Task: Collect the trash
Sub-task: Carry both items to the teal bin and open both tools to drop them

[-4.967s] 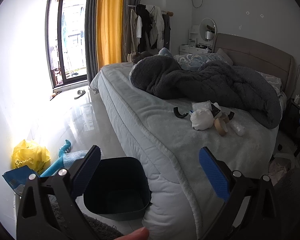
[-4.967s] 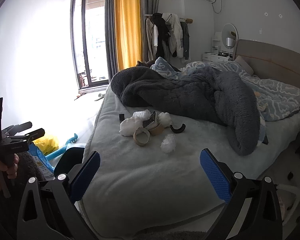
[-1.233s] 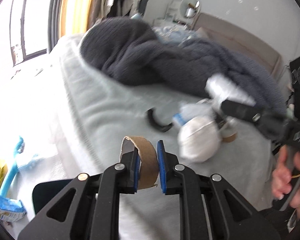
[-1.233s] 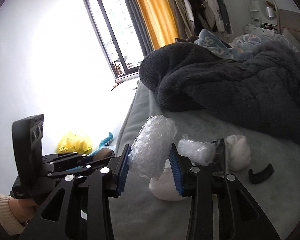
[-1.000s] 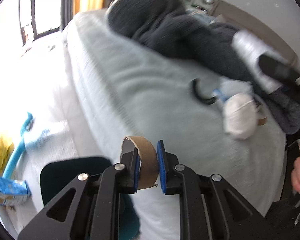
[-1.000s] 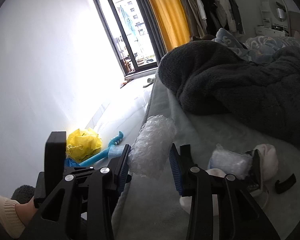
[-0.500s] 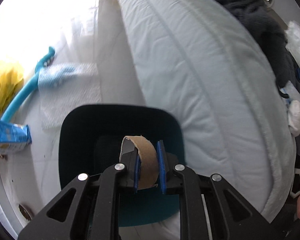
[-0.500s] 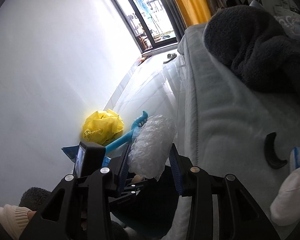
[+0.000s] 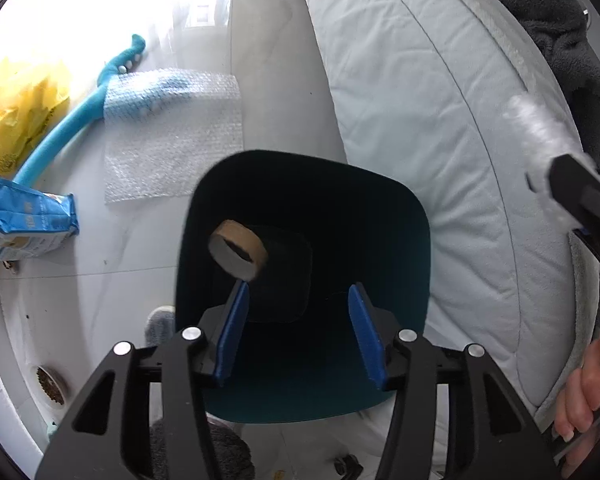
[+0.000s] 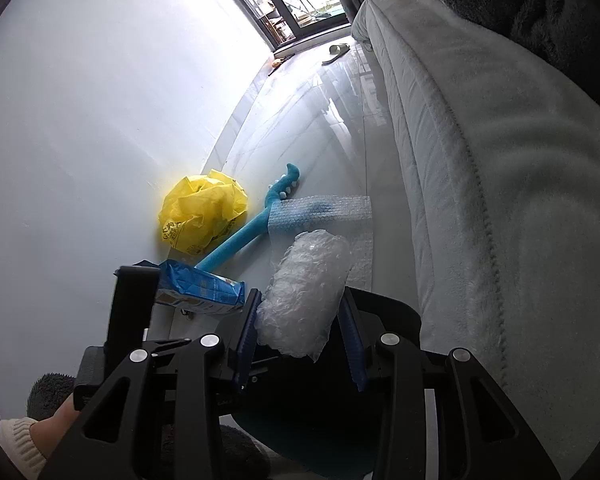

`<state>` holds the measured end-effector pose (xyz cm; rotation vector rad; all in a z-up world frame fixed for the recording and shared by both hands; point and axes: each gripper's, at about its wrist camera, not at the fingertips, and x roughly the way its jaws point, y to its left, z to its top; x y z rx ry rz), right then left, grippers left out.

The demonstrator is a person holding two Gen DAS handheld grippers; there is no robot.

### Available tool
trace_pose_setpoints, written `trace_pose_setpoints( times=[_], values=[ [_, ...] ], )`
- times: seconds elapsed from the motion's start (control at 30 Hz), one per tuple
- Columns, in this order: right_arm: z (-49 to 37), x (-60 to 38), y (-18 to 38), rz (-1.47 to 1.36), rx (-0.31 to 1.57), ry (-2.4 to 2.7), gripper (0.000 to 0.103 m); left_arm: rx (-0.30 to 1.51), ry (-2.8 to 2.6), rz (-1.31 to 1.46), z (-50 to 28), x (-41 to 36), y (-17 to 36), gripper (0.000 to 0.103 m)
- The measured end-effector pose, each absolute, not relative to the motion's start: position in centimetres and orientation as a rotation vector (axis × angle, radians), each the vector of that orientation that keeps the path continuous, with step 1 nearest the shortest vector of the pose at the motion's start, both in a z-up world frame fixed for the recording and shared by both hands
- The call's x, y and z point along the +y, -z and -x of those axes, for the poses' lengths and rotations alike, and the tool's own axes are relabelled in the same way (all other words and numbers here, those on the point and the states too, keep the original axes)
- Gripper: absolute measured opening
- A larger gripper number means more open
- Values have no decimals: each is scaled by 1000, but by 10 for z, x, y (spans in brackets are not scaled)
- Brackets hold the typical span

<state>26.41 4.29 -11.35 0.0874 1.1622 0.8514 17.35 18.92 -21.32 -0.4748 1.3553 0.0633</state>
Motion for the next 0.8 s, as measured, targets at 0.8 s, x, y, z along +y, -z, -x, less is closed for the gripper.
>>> trace_pose_setpoints(
  times=[0.8],
  values=[
    [-239,101,212,107,1365,-840,39,975,-107,343,-151,228,118,53]
  ],
)
